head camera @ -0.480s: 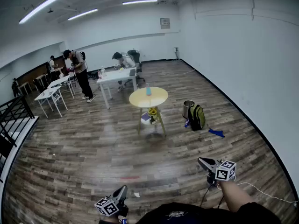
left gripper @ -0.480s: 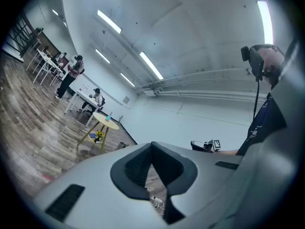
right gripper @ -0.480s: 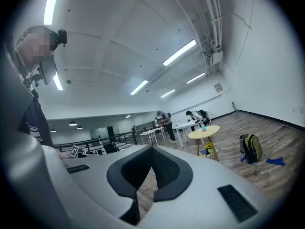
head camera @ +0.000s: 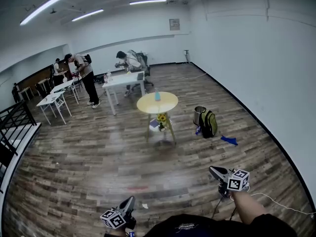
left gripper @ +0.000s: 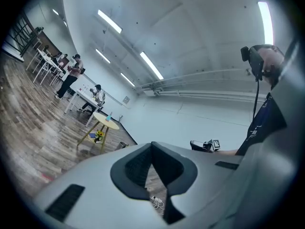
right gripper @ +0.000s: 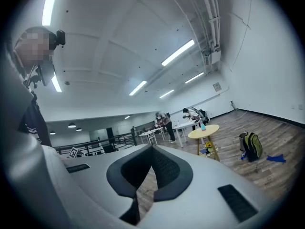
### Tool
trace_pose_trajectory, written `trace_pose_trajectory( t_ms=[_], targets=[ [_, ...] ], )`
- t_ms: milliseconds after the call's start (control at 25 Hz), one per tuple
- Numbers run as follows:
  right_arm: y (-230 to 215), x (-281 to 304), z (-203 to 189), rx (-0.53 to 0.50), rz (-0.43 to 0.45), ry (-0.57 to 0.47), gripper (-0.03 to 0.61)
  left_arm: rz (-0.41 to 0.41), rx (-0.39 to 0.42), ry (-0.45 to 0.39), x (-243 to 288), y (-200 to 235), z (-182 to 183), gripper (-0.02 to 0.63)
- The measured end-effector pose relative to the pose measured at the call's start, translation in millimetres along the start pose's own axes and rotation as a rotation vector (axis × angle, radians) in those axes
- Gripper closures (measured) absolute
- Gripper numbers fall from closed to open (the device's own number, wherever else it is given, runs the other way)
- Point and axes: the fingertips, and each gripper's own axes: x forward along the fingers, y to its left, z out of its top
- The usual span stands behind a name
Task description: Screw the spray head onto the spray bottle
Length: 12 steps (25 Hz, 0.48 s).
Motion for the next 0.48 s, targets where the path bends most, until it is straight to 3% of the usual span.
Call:
trace_pose_trajectory(
  t_ms=[480],
  targets=[
    [-5.7,5.6,-6.4,0.045,-0.014,0.001,0.568,0.000,-0.022,-0.003,1.6,5.0,-2.6,0.604]
  ],
)
